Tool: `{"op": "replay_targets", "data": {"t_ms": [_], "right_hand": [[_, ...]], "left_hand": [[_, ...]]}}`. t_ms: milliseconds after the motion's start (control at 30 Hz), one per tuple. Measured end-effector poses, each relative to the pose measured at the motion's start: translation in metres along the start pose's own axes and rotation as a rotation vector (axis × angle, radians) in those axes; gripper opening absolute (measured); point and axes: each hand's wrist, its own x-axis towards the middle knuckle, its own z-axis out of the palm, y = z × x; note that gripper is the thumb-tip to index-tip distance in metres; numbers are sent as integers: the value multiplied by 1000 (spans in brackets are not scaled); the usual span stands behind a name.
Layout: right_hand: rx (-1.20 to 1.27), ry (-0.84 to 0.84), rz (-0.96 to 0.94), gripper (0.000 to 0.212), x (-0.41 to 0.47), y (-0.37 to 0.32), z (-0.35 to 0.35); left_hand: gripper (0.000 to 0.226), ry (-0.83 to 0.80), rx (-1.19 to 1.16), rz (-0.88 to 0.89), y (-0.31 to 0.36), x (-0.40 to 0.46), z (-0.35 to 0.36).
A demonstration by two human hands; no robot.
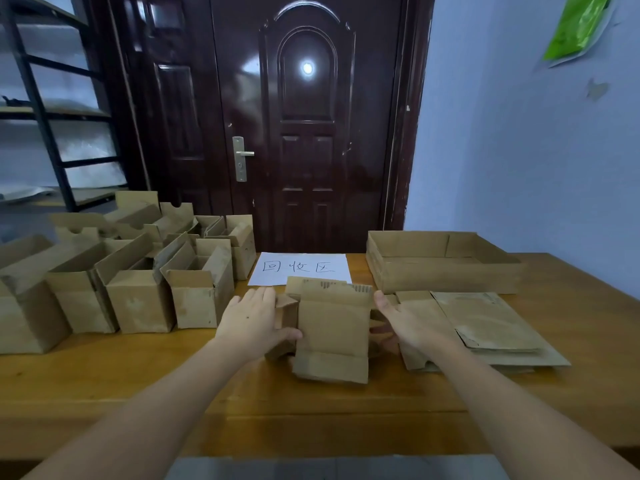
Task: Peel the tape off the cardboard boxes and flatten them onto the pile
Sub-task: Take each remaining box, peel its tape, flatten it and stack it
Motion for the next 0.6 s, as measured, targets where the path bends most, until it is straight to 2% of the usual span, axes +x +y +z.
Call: {"op": "replay_targets", "data": {"t_ms": [67, 133, 167, 233, 333, 400, 500, 567, 600], "right_hand": [[42, -33, -34, 105, -1, 3, 3], [-41, -58, -127, 111, -2, 4, 7], [-41, -52, -152, 108, -3, 4, 10], [47, -12, -171, 86, -2, 2, 12], [195, 29, -183, 58, -1, -6, 5], [338, -3, -169, 50, -4, -15, -3], [488, -149, -128, 40, -7, -27, -12], [513, -177, -129, 44, -7, -33, -15], [507, -140, -127, 49, -4, -34, -16]], "left_hand": [[75, 15, -20, -10, 4, -2, 4], [71, 33, -67, -31, 10, 0, 7], [70, 37, -105, -52, 12, 1, 7], [69, 47, -258, -124, 10, 5, 7], [87, 12, -630, -251, -6, 13, 7], [93, -84, -763, -258, -13, 18, 4], [78, -263, -871, -204, -13, 23, -5], [70, -322, -1004, -197, -9, 23, -17], [68, -316, -1064, -203, -7, 23, -22]]}}
